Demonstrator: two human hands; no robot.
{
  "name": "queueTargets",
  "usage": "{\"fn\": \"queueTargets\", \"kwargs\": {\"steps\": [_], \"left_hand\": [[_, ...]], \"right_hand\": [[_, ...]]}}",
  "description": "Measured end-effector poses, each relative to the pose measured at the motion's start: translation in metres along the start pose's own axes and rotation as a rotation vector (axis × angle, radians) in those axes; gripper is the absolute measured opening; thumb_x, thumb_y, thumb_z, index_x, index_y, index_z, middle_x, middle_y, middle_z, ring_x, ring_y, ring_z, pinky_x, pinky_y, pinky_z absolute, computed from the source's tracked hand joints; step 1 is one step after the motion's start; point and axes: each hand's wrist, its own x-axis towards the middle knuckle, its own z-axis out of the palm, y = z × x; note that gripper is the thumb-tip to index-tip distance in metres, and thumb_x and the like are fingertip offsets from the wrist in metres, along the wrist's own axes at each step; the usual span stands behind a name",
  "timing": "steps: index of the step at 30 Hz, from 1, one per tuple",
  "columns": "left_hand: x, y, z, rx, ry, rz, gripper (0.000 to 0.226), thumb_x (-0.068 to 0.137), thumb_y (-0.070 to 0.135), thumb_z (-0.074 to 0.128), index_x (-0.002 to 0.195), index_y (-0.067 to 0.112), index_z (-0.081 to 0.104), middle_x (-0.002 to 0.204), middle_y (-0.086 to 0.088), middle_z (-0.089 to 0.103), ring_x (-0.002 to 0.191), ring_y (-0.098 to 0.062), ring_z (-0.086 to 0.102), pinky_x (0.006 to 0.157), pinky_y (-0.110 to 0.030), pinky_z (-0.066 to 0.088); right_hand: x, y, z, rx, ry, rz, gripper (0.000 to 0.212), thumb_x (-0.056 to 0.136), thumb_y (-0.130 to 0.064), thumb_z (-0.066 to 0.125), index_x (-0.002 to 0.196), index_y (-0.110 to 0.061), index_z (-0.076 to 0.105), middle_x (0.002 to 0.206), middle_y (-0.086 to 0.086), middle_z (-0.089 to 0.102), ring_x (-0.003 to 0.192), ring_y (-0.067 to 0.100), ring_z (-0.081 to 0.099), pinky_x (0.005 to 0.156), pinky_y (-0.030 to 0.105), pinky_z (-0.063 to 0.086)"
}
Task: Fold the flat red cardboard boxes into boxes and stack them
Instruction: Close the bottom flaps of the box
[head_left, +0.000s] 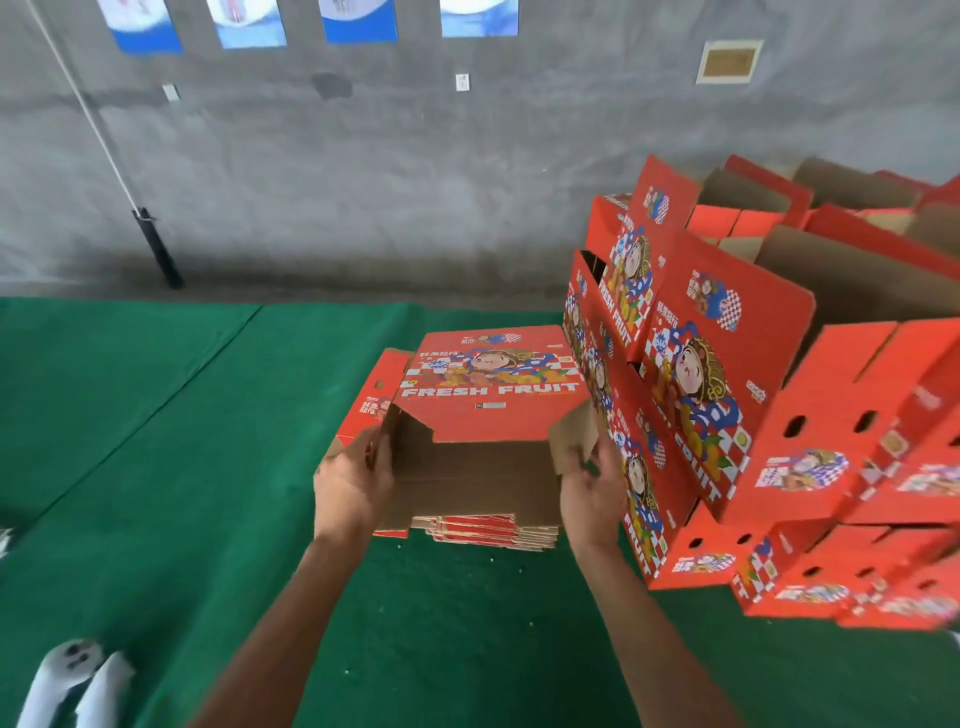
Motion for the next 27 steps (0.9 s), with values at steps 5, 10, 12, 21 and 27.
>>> {"fn": "queueTargets", "kwargs": {"steps": [5, 10, 12, 21, 27], "left_hand": [[-0.024, 0.019, -0.043, -0.215, 0.023, 0.016, 0.038, 0.104, 0.027, 0.059, 0.073, 0.007, 0.048, 0.064, -0.013, 0.056, 0.06, -0.039, 0.05, 0.058, -0.039, 0.037], [-0.06, 0.046, -0.09, -0.321, 0.086, 0.093, 0.037, 0.101, 0.042, 0.051, 0.079, 0.012, 0.056, 0.069, -0.004, 0.058, 0.061, -0.023, 0.049, 0.056, -0.038, 0.041], [-0.079, 0.061, -0.103, -0.331, 0.111, 0.089, 0.04, 0.098, 0.044, 0.05, 0.081, 0.009, 0.058, 0.07, -0.009, 0.059, 0.065, -0.032, 0.053, 0.058, -0.04, 0.044], [-0.169, 0.137, -0.114, -0.507, 0.238, -0.068, 0.029, 0.098, 0.049, 0.058, 0.084, 0.026, 0.068, 0.074, 0.001, 0.065, 0.072, -0.013, 0.057, 0.066, -0.04, 0.053], [-0.206, 0.178, -0.081, -0.669, 0.143, -0.044, 0.023, 0.1, 0.028, 0.054, 0.108, 0.026, 0.076, 0.104, 0.012, 0.077, 0.101, -0.005, 0.068, 0.087, -0.022, 0.05]], "right_hand": [[-0.004, -0.05, -0.054, -0.15, -0.092, -0.154, 0.051, 0.107, -0.025, 0.051, 0.156, -0.022, 0.038, 0.146, -0.026, 0.05, 0.136, -0.007, 0.044, 0.115, 0.015, 0.03], [-0.019, -0.076, -0.111, -0.204, -0.191, -0.135, 0.024, 0.105, -0.027, 0.052, 0.129, -0.031, 0.056, 0.107, -0.004, 0.07, 0.102, 0.015, 0.067, 0.083, 0.027, 0.053], [-0.026, -0.08, -0.135, -0.178, -0.213, -0.127, 0.009, 0.105, -0.029, 0.053, 0.107, -0.036, 0.059, 0.08, -0.012, 0.067, 0.074, 0.005, 0.066, 0.061, 0.015, 0.047], [-0.047, -0.089, -0.258, -0.406, -0.297, -0.088, 0.028, 0.103, -0.031, 0.057, 0.078, -0.019, 0.061, 0.047, -0.011, 0.05, 0.045, 0.005, 0.047, 0.05, 0.025, 0.035], [-0.052, -0.088, -0.333, -0.491, -0.325, -0.026, 0.026, 0.103, -0.031, 0.056, 0.091, -0.01, 0.064, 0.069, 0.002, 0.059, 0.064, 0.022, 0.056, 0.062, 0.036, 0.041]]}}
